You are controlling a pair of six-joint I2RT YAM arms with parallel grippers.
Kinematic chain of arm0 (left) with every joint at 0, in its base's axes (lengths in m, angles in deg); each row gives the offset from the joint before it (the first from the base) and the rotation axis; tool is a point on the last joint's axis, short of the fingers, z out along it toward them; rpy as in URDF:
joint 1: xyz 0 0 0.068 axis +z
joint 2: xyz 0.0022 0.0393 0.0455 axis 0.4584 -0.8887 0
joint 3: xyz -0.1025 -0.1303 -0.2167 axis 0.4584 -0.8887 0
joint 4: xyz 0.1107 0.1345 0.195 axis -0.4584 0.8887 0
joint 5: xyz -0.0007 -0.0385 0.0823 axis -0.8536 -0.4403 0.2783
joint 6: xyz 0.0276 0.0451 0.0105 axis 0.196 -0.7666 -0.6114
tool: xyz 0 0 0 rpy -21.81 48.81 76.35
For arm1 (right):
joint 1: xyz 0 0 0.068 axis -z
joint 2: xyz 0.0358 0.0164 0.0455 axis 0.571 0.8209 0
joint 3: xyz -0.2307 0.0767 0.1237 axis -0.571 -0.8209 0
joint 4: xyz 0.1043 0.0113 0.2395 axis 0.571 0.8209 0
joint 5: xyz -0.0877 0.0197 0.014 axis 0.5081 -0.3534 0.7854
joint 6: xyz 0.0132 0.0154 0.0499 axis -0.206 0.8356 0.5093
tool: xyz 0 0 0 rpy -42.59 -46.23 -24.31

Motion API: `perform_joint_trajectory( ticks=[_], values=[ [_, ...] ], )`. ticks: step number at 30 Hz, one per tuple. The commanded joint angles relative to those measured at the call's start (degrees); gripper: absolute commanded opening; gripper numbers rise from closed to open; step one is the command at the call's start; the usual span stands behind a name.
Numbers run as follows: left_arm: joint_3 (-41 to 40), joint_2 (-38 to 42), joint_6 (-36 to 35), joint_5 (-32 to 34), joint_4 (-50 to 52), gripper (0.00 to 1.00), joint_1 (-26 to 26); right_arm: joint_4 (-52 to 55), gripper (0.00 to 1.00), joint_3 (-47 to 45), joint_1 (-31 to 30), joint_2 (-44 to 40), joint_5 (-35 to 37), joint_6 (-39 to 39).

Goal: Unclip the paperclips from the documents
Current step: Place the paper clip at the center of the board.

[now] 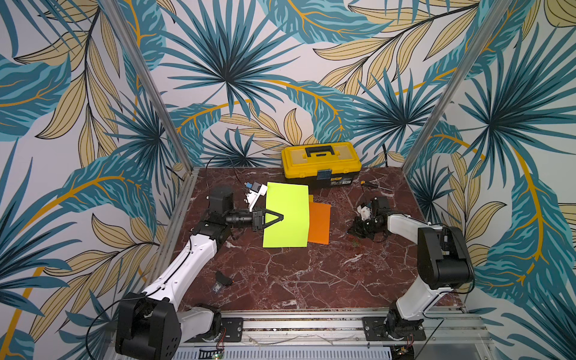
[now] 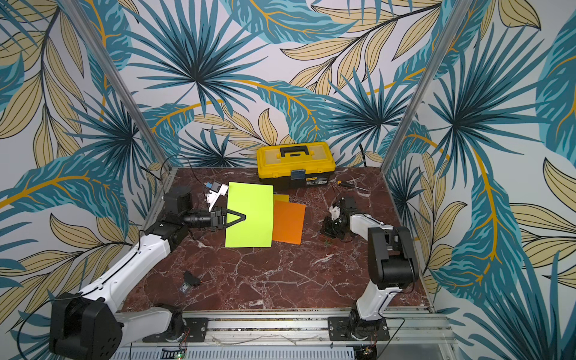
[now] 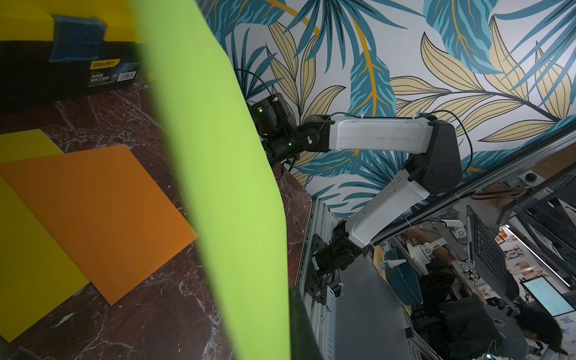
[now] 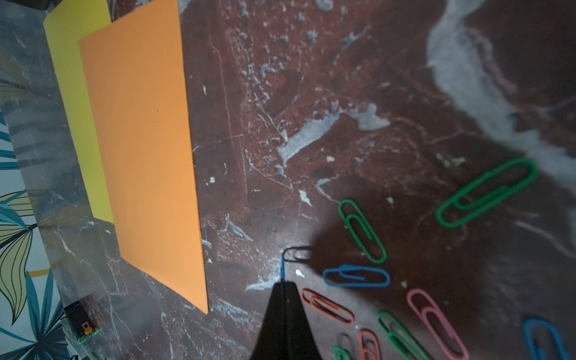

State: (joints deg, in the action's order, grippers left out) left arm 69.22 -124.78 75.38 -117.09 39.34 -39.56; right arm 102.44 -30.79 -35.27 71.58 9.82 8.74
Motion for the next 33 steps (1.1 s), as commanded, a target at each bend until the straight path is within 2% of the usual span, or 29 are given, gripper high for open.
perform_joint_trajectory(
  ticks=[1,20,33],
  values=[
    [-0.93,1.62,-0.43,0.31,-0.61,0.0,0.5,2.74,0.07,0.52,0.18,0.84,2.11,-0.07],
    [-2.14,2.04,-0.47,2.2,-0.62,0.0,0.58,4.65,0.3,0.63,0.27,-2.97,3.92,-1.27],
    [-1.47,-2.61,-0.57,7.05,-0.09,0.0,1.49,6.82,0.39,1.05,0.23,-7.97,3.37,-1.19]
  ],
)
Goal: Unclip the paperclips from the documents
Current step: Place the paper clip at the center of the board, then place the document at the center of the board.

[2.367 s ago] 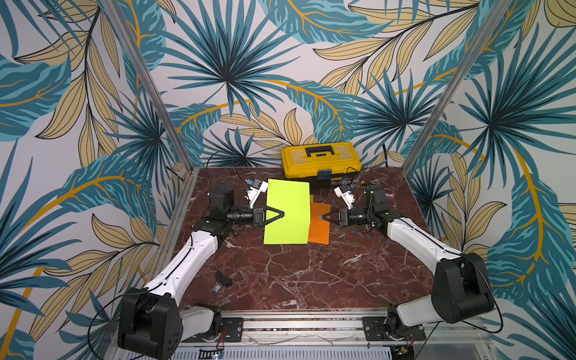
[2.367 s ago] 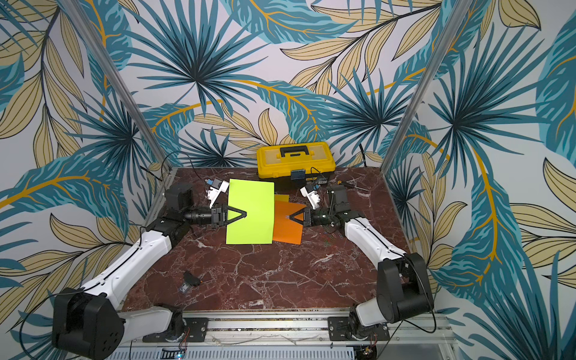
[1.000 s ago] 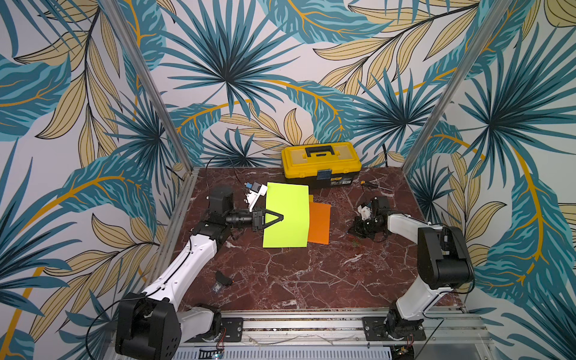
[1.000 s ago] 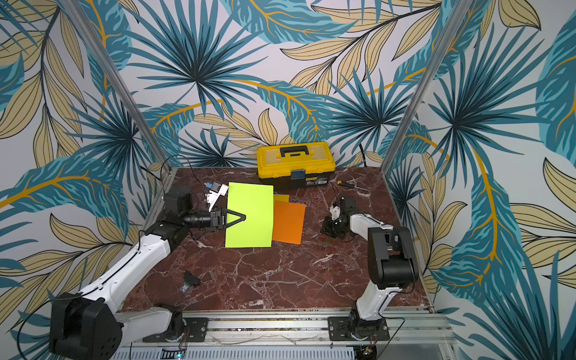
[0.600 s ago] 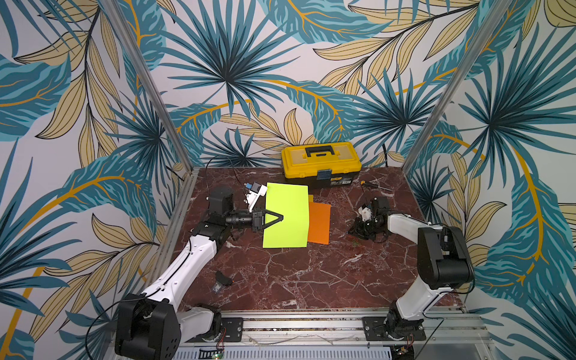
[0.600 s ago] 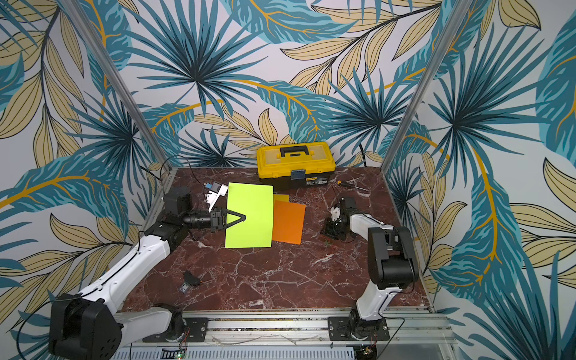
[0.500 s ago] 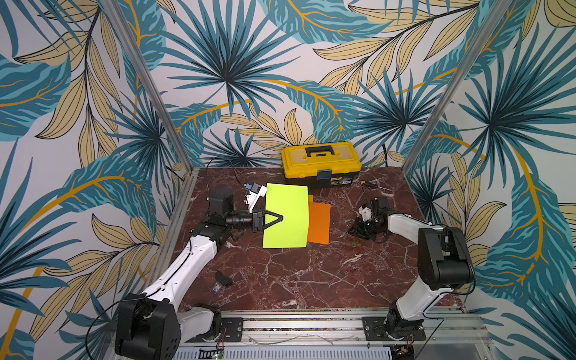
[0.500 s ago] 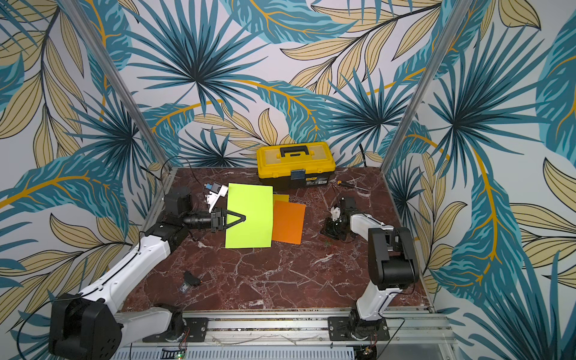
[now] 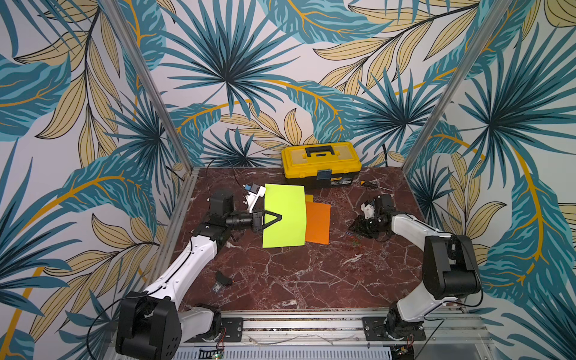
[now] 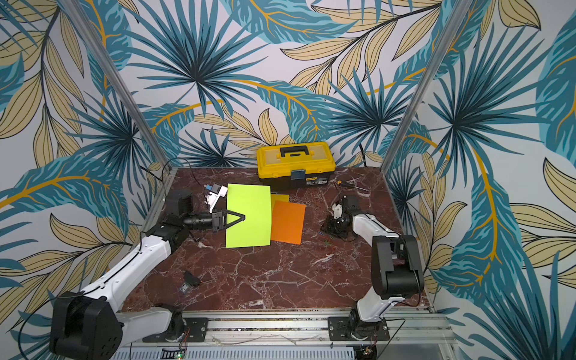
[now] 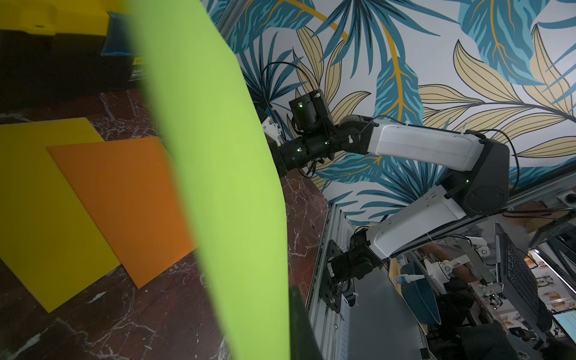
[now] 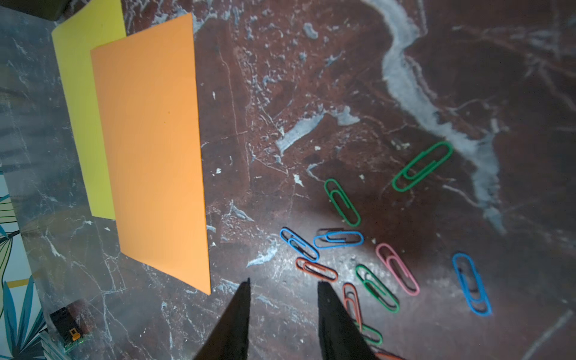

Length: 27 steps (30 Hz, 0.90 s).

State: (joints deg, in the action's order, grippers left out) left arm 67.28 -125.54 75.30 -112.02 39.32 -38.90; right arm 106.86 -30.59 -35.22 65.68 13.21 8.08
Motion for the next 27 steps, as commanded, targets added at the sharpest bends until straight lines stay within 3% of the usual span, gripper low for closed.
perform_joint_trajectory(
  ticks=[1,7,27],
  values=[
    [0.58,-2.59,-0.6,2.79,0.3,0.0,0.97,2.73,0.4,0.98,0.21,-2.58,-0.33,-0.56],
    [0.31,-6.31,-2.52,8.69,2.48,0.0,1.34,4.83,0.43,2.07,0.18,-6.0,-2.11,-0.56],
    [6.63,-25.19,-3.39,15.42,6.09,0.0,1.62,8.91,0.47,6.57,0.17,-10.36,-5.2,-0.4]
  ],
)
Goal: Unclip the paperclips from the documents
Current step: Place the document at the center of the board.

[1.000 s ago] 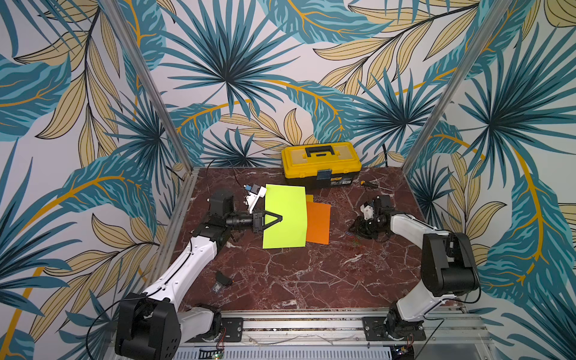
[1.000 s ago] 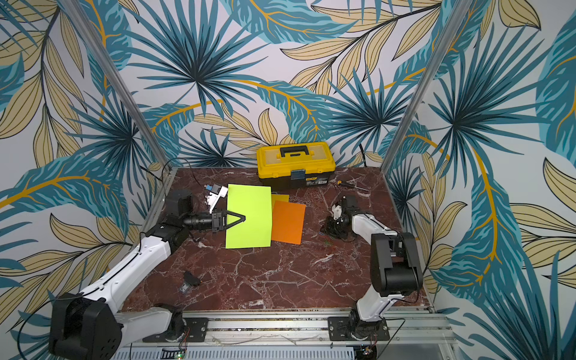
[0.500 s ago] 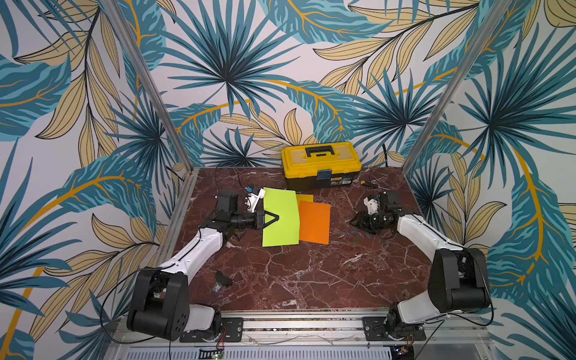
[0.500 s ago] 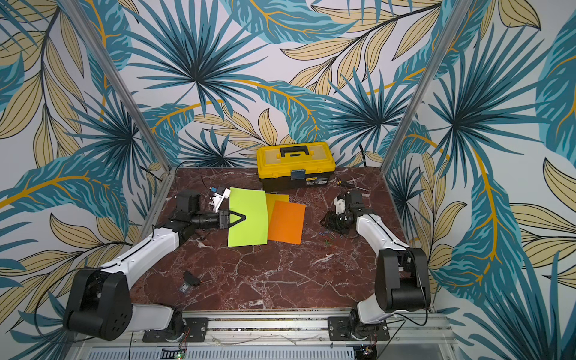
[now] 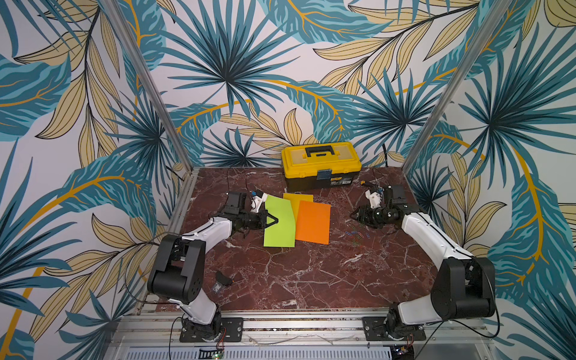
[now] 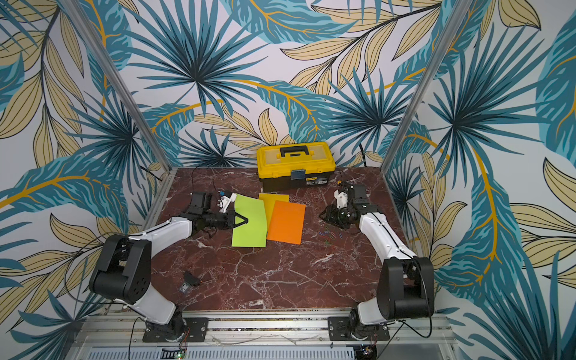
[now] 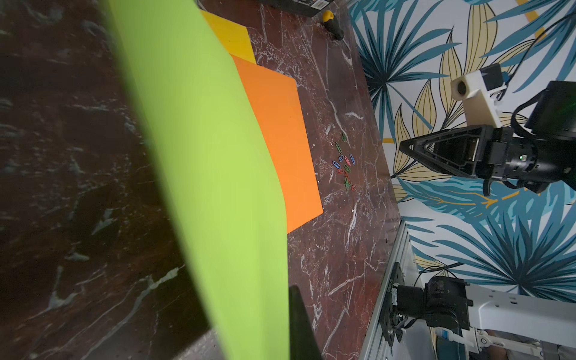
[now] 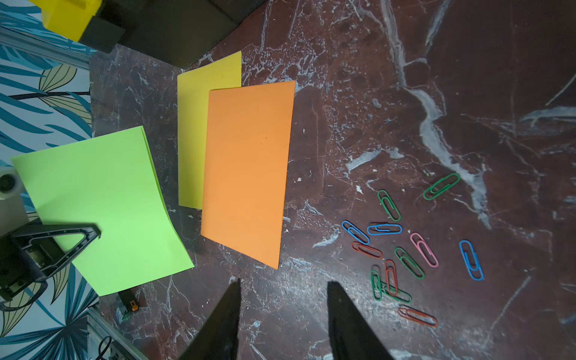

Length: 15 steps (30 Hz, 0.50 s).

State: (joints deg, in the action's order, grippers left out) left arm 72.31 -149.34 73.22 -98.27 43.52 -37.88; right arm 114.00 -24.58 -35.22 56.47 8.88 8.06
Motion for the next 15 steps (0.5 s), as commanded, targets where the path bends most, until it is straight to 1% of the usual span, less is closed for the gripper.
perform_joint_trajectory(
  ticks=[1,8,15],
  values=[
    [1.98,-2.11,-1.44,2.32,2.43,0.0,0.57,1.74,0.47,0.53,0.18,-1.18,-0.88,-0.38],
    [4.3,-6.31,-1.88,6.95,5.63,0.0,0.92,1.31,0.47,0.2,0.14,-1.11,-1.38,-0.41],
    [6.96,-10.6,-2.71,11.46,11.07,0.0,1.14,0.4,0.47,-0.73,0.17,-1.09,-1.66,-0.23]
  ],
)
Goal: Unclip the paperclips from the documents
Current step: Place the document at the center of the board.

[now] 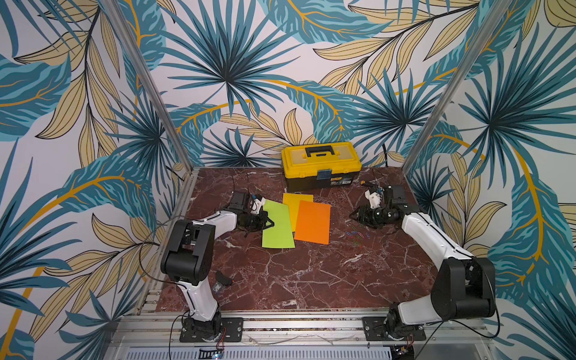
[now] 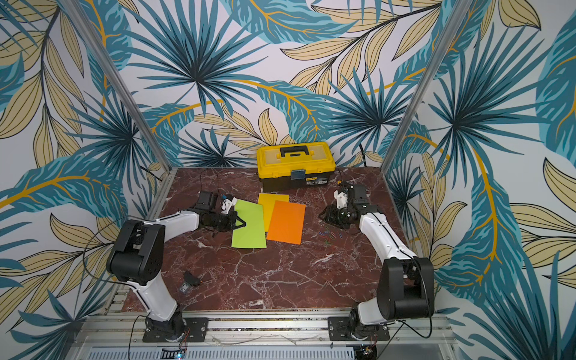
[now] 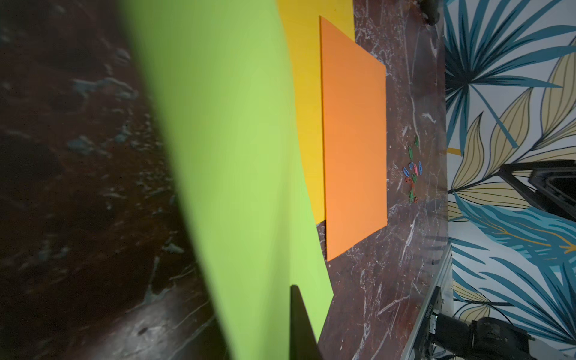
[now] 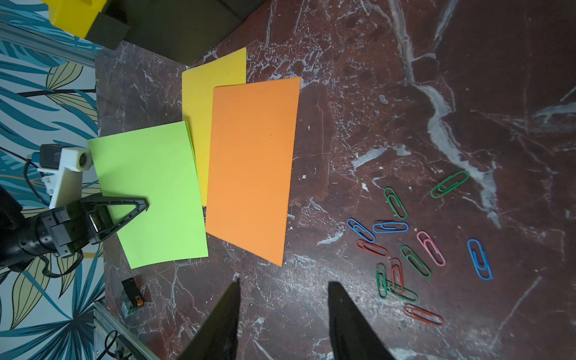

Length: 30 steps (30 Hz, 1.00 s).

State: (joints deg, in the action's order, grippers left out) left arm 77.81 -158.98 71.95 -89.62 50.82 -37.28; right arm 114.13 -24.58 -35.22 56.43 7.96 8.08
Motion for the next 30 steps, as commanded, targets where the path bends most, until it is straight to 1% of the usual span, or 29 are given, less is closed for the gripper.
perform_joint_trajectory(
  ticks=[1,5,10,17,25,30],
  values=[
    [1.62,-1.25,-1.41,3.21,4.11,0.01,0.51,0.11,0.47,-0.9,0.22,-1.06,-0.79,-0.21],
    [2.17,-2.05,-1.48,5.53,5.99,0.07,0.6,-0.26,0.47,-1.42,0.2,-1.06,-1.01,-0.32],
    [1.56,-1.69,-2.13,7.82,7.2,0.26,0.6,-0.62,0.47,-1.8,0.16,-1.06,-1.1,-0.37],
    [1.25,0.13,-2.67,10.87,8.39,0.48,0.6,-1.3,0.47,-2.24,0.18,-0.71,-1.36,-0.4],
    [-0.6,6.21,-2.69,18.28,8.3,0.65,0.6,-1.72,0.48,-2.78,0.22,-0.69,-0.59,-0.83],
    [-3.53,12.29,-2.67,22.23,6.5,0.73,0.6,-2.61,0.52,-3.05,0.2,-0.66,0.11,-1.24]
  ],
)
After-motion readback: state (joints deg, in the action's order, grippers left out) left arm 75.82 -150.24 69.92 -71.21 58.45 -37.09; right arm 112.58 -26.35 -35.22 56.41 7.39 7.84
